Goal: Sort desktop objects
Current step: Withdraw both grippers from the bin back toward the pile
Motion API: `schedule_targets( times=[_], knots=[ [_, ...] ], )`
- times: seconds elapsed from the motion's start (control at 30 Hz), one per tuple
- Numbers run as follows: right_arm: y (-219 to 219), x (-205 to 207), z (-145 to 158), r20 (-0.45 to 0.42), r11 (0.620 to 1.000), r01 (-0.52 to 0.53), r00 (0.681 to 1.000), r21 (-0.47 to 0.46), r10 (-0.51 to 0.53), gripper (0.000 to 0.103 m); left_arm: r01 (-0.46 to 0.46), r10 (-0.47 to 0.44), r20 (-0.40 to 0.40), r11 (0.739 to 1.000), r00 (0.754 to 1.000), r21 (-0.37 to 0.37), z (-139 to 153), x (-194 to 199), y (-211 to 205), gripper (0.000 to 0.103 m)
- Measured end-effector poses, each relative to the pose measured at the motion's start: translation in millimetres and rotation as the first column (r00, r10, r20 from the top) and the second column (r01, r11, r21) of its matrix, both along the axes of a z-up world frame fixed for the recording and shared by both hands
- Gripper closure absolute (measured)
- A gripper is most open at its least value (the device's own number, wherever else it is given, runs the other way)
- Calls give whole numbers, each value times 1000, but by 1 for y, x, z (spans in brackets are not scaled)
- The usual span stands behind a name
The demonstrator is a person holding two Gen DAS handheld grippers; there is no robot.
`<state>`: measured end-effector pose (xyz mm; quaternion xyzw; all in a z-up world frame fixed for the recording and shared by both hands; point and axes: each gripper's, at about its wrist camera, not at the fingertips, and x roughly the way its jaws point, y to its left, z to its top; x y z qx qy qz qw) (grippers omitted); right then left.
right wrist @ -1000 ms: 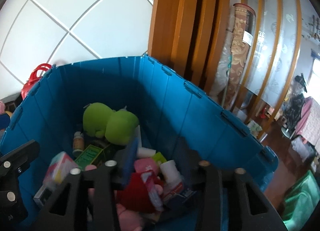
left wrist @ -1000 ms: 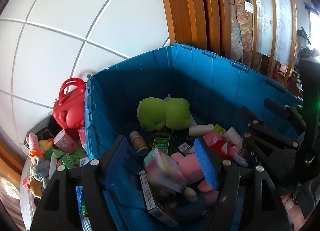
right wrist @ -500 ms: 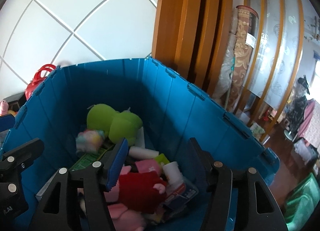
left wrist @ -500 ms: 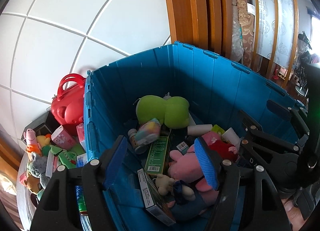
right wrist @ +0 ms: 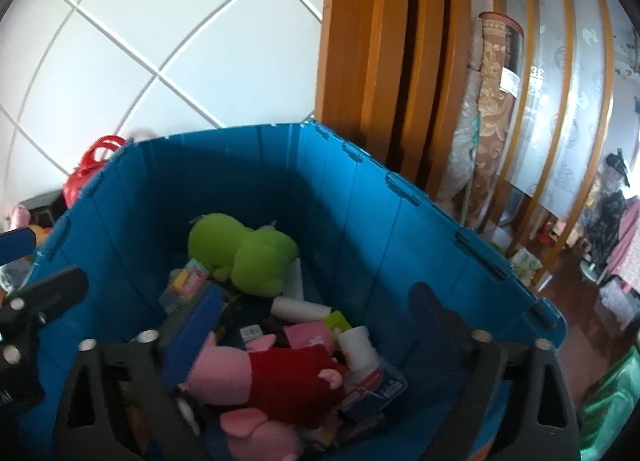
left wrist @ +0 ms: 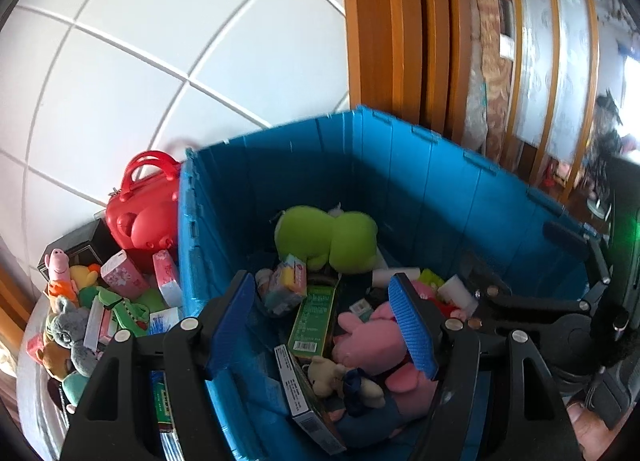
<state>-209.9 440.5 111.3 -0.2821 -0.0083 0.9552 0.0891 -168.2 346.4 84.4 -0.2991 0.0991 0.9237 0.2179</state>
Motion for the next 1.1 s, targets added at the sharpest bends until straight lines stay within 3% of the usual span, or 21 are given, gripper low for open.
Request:
schedule_targets(
  times=[0.17, 0.23, 0.4, 0.57, 0.77, 0.97, 1.1],
  knots=[
    [-7, 19, 9, -51, 1000, -25, 998, 8, 26, 0, -39, 44, -89, 998, 995, 57, 14, 20, -30, 29],
    [-11, 29, 18, -87, 999, -44, 995, -4, 43, 0, -61, 72, -121, 994, 990, 92, 20, 28, -46, 22],
    [-39, 58, 41, -201, 991, -135, 971, -18, 129, 0, -98, 128, -187, 982, 974, 164, 24, 47, -93, 21],
    [-79, 73, 50, -252, 967, -253, 938, -37, 236, 0, -107, 128, -101, 977, 987, 187, 13, 46, -135, 21],
    [-134, 88, 54, -287, 921, -385, 890, -54, 355, 0, -236, 246, -27, 952, 969, 196, -5, 38, -196, 21],
    [-192, 94, 48, -269, 868, -494, 844, -52, 464, 0, -349, 356, -6, 920, 935, 178, -23, 38, -269, 21],
    [-232, 96, 39, -239, 829, -558, 812, -47, 533, 0, -453, 451, 38, 885, 891, 110, -55, 32, -332, 21]
  ],
)
